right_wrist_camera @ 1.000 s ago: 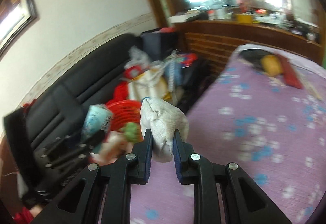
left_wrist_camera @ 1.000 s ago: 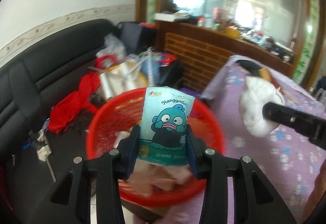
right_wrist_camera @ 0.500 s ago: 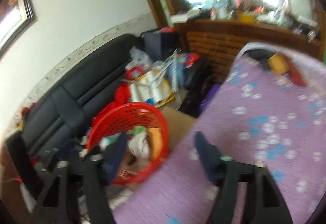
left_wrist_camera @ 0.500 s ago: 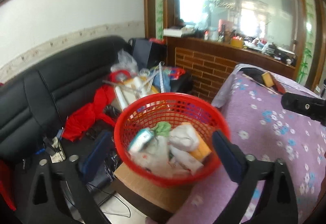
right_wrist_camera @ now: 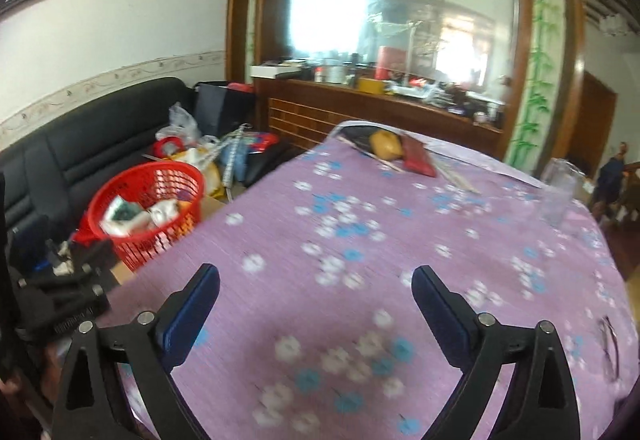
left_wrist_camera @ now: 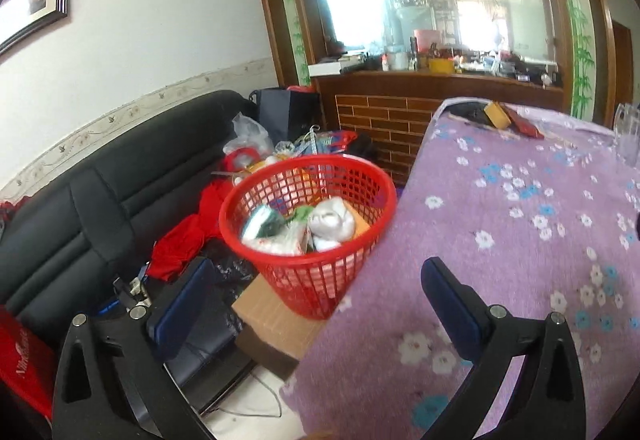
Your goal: Collect trash
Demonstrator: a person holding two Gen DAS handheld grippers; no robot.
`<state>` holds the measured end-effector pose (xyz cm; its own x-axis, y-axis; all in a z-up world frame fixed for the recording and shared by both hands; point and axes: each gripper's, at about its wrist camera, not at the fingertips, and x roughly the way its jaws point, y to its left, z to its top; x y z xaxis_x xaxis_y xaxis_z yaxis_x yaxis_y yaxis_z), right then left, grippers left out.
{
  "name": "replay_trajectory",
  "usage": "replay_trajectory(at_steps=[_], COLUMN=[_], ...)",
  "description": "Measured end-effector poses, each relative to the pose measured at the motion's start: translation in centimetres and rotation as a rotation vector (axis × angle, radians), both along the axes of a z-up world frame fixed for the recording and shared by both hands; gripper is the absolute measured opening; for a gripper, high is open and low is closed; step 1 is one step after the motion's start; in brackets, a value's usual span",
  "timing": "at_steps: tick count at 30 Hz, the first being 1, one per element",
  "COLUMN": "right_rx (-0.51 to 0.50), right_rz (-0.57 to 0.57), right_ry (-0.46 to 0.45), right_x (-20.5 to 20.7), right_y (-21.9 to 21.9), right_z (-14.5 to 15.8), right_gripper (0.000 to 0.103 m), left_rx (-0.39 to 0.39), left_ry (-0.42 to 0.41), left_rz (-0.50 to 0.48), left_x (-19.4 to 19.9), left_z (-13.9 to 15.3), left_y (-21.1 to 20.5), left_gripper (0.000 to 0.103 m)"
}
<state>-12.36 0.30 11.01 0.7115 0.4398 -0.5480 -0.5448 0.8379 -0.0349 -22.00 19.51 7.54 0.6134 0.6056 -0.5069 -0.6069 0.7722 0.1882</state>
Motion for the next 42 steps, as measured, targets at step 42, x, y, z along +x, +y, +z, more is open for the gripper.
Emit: replay_trajectory(at_steps=[42], right_rx=[-0.015], right_rz=[-0.045], right_ry=[0.010], right_x=[-2.6], right_y=[-1.2], right_z=[-0.8], right_gripper=[0.101], left_rx=[0.049], left_ry=[0.018], left_rz=[-0.034], left_x=[-0.7], left_z=[-0.4], left_y=[-1.9], left_gripper=[0.103])
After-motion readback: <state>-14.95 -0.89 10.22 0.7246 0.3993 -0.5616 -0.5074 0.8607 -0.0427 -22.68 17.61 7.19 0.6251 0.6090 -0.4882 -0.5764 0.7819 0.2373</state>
